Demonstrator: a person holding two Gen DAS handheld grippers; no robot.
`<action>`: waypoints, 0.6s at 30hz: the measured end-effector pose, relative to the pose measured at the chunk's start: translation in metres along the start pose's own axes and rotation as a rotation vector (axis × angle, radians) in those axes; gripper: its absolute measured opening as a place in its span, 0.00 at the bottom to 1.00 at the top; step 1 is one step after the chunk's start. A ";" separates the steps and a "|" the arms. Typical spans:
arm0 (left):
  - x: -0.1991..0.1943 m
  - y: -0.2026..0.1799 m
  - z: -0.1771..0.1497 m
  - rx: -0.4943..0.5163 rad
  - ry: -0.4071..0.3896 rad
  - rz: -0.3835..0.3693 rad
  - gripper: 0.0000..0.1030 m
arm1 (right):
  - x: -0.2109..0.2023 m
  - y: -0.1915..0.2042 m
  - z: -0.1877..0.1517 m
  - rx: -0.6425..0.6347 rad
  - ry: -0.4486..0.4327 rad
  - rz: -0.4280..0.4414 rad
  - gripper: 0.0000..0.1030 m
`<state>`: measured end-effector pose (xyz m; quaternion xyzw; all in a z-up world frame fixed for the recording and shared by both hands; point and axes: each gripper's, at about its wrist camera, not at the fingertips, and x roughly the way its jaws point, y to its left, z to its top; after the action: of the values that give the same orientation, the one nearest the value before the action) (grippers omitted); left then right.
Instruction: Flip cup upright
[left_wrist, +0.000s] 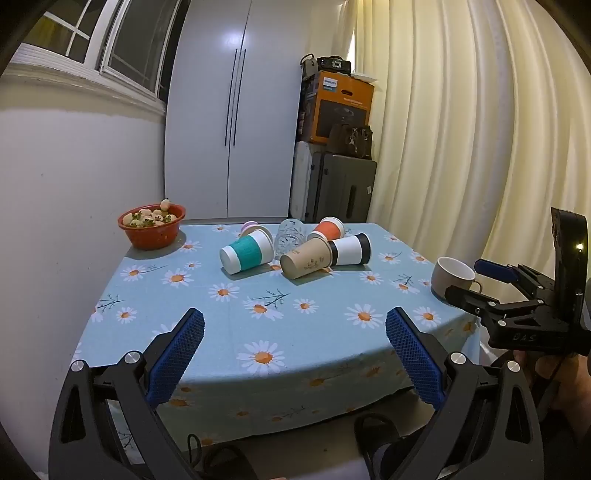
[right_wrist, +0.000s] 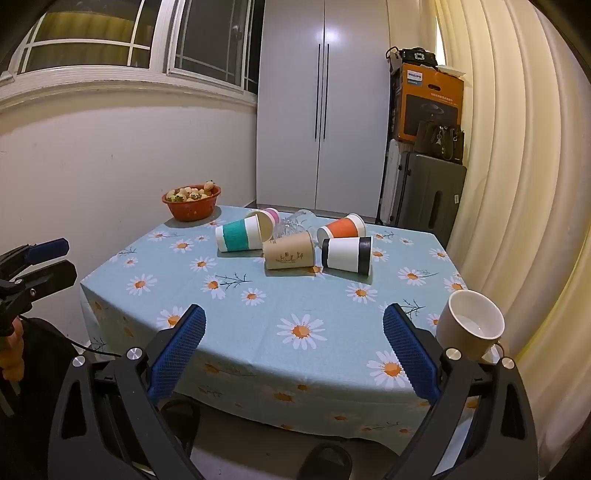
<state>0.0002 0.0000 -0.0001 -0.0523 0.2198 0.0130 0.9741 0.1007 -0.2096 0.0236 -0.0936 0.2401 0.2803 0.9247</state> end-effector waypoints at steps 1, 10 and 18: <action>0.000 0.000 0.000 0.000 0.000 0.000 0.93 | 0.000 0.000 0.000 0.001 0.003 0.001 0.93; 0.000 0.000 0.000 0.005 0.000 0.001 0.94 | 0.001 -0.001 0.000 0.007 0.007 0.003 0.93; 0.000 0.000 0.000 0.005 0.000 0.000 0.93 | 0.000 -0.002 -0.001 0.009 0.005 0.003 0.93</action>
<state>0.0000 -0.0003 0.0000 -0.0498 0.2200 0.0123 0.9741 0.1013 -0.2121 0.0226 -0.0896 0.2439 0.2804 0.9240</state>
